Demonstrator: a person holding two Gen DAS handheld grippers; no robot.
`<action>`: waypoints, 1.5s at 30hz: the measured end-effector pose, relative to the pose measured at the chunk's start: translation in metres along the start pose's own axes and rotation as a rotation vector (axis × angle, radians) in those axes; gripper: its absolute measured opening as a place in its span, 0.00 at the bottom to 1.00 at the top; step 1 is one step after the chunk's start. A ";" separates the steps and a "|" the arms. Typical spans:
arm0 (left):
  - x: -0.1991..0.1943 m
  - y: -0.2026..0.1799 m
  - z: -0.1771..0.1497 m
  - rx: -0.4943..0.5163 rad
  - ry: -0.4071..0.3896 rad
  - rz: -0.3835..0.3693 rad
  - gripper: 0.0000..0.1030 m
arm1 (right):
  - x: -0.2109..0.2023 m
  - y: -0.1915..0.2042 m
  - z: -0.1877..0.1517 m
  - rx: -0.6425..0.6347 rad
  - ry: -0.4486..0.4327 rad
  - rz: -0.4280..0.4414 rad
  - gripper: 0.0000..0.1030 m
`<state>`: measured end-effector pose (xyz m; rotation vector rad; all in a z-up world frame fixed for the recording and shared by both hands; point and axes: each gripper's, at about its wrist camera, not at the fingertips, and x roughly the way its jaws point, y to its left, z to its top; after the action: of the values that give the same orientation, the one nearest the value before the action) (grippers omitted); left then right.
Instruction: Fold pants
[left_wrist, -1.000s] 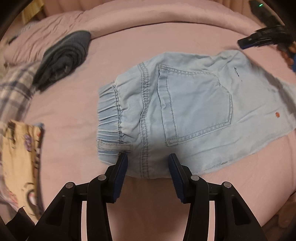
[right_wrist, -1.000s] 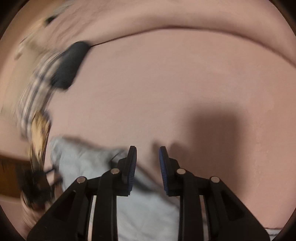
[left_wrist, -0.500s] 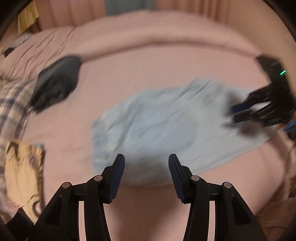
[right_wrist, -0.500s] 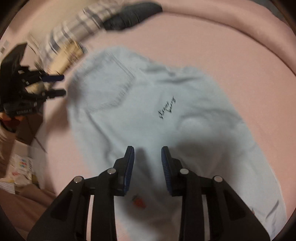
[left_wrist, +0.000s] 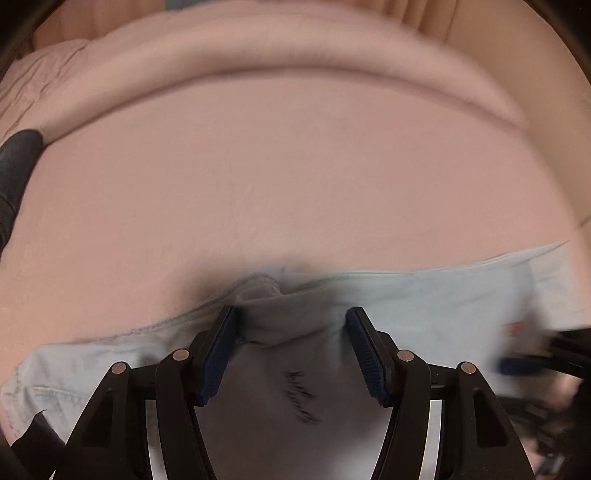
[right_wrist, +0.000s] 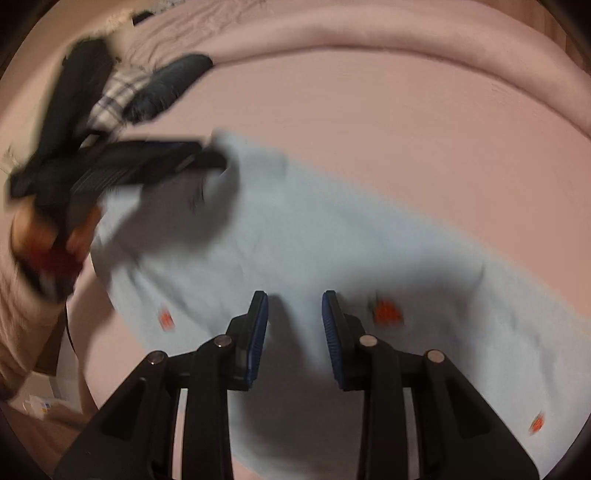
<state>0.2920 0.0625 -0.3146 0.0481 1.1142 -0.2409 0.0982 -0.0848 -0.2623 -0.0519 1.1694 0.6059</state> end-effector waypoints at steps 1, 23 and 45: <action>-0.002 -0.003 -0.001 0.019 -0.029 0.015 0.65 | -0.001 0.000 -0.009 -0.011 -0.010 0.001 0.30; -0.003 -0.016 -0.002 0.000 -0.014 0.072 0.67 | -0.080 -0.191 -0.034 0.397 -0.218 -0.427 0.14; -0.008 -0.011 -0.003 -0.005 -0.019 0.059 0.68 | -0.011 -0.105 0.056 -0.002 -0.145 -0.436 0.23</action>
<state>0.2844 0.0539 -0.3081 0.0741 1.0927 -0.1854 0.1920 -0.1583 -0.2581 -0.2541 0.9763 0.2205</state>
